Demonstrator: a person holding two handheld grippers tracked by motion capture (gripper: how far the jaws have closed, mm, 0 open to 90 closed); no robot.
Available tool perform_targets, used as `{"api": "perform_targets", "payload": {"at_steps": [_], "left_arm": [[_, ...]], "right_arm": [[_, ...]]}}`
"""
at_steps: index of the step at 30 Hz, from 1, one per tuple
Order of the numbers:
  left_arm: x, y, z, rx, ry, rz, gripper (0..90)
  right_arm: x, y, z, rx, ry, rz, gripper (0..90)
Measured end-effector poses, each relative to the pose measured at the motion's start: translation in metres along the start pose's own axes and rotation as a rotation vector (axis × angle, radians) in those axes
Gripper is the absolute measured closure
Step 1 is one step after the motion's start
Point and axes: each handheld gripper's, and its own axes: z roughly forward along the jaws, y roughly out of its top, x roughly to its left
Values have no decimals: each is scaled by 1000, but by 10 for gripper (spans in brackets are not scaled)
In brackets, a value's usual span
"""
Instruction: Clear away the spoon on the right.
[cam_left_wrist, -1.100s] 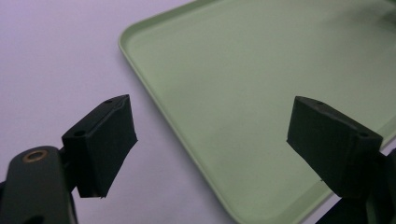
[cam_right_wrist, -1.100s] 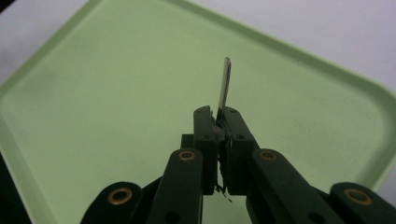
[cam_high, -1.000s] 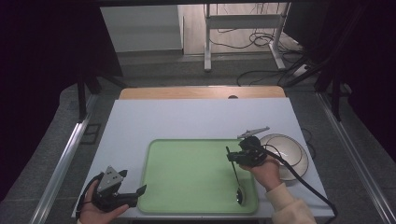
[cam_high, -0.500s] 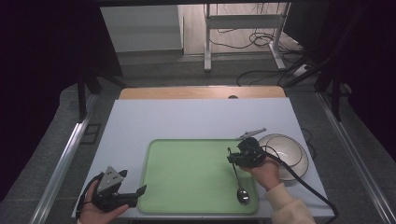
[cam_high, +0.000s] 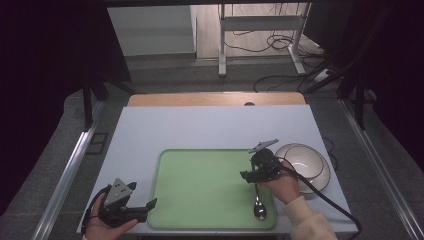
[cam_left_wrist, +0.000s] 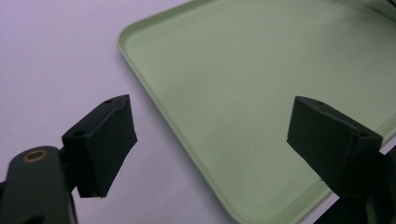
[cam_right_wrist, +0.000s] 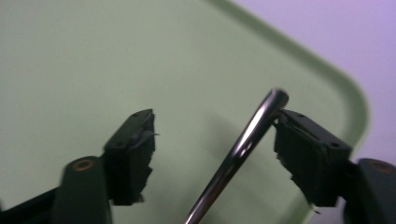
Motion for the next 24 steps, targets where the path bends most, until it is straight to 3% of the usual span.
{"api": "perform_targets", "payload": {"at_steps": [2, 6, 21, 22, 23, 24], "left_arm": [[0, 0, 0, 1, 0, 1, 149], [0, 0, 0, 1, -1, 1, 149], [0, 0, -1, -4, 0, 0, 148], [0, 0, -1, -5, 0, -2, 148], [0, 0, -1, -5, 0, -2, 148], [0, 1, -1, -5, 0, 1, 148]], "right_arm": [[0, 2, -5, -60, -18, -3, 247], [-2, 4, -13, -125, -19, 6, 209], [-2, 4, -17, -164, 3, 16, 192], [-3, 5, -22, -193, 48, 43, 193], [-3, 5, -22, -193, 48, 43, 193], [-4, 6, -27, -223, 89, 58, 193]]}}
